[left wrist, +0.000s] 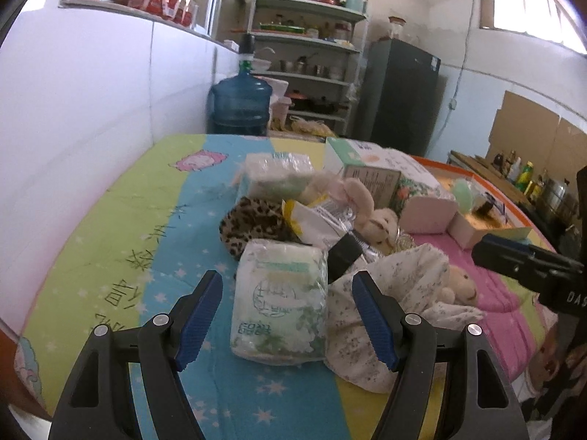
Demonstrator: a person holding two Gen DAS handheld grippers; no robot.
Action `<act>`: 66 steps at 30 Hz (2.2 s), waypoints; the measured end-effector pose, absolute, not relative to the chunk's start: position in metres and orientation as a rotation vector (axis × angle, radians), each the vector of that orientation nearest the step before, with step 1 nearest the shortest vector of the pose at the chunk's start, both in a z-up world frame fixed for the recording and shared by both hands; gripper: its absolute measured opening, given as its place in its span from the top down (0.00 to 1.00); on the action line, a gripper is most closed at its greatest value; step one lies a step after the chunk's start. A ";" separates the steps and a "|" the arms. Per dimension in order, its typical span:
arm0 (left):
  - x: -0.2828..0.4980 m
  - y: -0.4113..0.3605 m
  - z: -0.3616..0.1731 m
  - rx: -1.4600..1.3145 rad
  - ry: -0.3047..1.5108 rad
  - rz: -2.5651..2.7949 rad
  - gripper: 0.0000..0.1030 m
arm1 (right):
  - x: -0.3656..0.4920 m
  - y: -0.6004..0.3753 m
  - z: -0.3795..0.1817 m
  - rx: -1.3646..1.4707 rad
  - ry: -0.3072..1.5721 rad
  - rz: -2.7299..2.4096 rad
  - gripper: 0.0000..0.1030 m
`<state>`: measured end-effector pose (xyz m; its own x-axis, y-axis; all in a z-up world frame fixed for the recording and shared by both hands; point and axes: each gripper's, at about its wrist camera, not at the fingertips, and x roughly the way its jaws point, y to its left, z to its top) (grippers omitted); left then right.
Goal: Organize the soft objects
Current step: 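Grasp white wrapped pad package with left gripper while right gripper grasps floral cloth scrunchie, then carry the pad package with left gripper while right gripper carries the scrunchie to the box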
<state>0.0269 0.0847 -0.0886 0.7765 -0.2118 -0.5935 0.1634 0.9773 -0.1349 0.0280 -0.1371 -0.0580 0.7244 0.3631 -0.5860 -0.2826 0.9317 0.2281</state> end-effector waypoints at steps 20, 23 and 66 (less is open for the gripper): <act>0.031 0.095 -0.105 -0.133 0.666 -0.218 0.50 | 0.011 -0.111 -0.046 0.098 0.678 0.585 0.42; 0.028 0.097 -0.101 -0.135 0.654 -0.212 0.50 | 0.007 -0.092 -0.046 0.044 0.691 0.651 0.46; 0.012 0.060 -0.011 -0.075 0.481 -0.261 0.50 | -0.013 -0.123 0.048 -0.050 0.390 0.527 0.94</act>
<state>0.0122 0.0597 -0.0111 0.8541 -0.2659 -0.4470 0.2307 0.9640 -0.1326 -0.0129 -0.1230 0.0480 0.7926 0.4804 -0.3754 -0.4992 0.8649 0.0528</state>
